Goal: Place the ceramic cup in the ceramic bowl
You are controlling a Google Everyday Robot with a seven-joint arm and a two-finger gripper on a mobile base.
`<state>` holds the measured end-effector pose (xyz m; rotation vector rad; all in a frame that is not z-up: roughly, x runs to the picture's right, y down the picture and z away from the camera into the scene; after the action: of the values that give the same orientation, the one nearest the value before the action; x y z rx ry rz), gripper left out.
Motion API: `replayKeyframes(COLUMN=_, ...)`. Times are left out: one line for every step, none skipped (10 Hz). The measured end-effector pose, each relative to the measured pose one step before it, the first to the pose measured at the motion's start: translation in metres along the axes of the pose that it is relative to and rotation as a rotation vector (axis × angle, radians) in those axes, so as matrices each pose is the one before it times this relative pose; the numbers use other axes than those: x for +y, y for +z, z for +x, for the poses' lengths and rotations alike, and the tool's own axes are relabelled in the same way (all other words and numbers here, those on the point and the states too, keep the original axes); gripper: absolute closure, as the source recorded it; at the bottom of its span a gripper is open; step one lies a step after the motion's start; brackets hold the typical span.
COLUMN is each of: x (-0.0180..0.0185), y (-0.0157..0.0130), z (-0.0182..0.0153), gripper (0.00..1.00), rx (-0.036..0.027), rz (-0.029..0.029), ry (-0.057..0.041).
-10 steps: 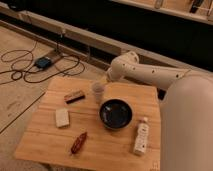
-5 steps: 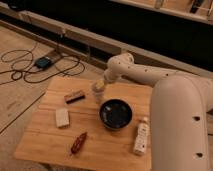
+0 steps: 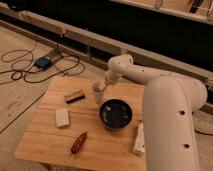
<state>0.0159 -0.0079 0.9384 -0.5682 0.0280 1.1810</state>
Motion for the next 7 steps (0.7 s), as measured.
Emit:
replayKeyframes(x=0.00077, y=-0.00254, z=-0.0043, gripper=0.69, rx=-0.00346, rz=-0.0057, ry=0.0052)
replayKeyframes(x=0.00267, y=-0.0039, z=-0.00406, gripper=0.79, rx=-0.00562, rz=-0.01088, ry=0.00607)
replayKeyframes(x=0.00357, y=-0.00579, z=-0.00529, gripper=0.89, rx=-0.01085, rz=-0.0147, ry=0.01048)
replayKeyframes(x=0.00216, y=-0.00555, z=-0.0035, gripper=0.97, rx=-0.00901, rz=-0.01458, ry=0.01382)
replayKeyframes(x=0.00084, y=-0.0055, z=-0.00273, gripper=1.0, rx=-0.00925, rz=-0.01164, ry=0.01261)
replayKeyframes(x=0.00092, y=-0.00826, z=-0.00394, gripper=1.0, rx=-0.01464, rz=-0.014, ry=0.01603)
replayKeyframes(x=0.00024, y=-0.01001, z=-0.00351, gripper=1.0, rx=-0.01486, rz=-0.01132, ry=0.01454)
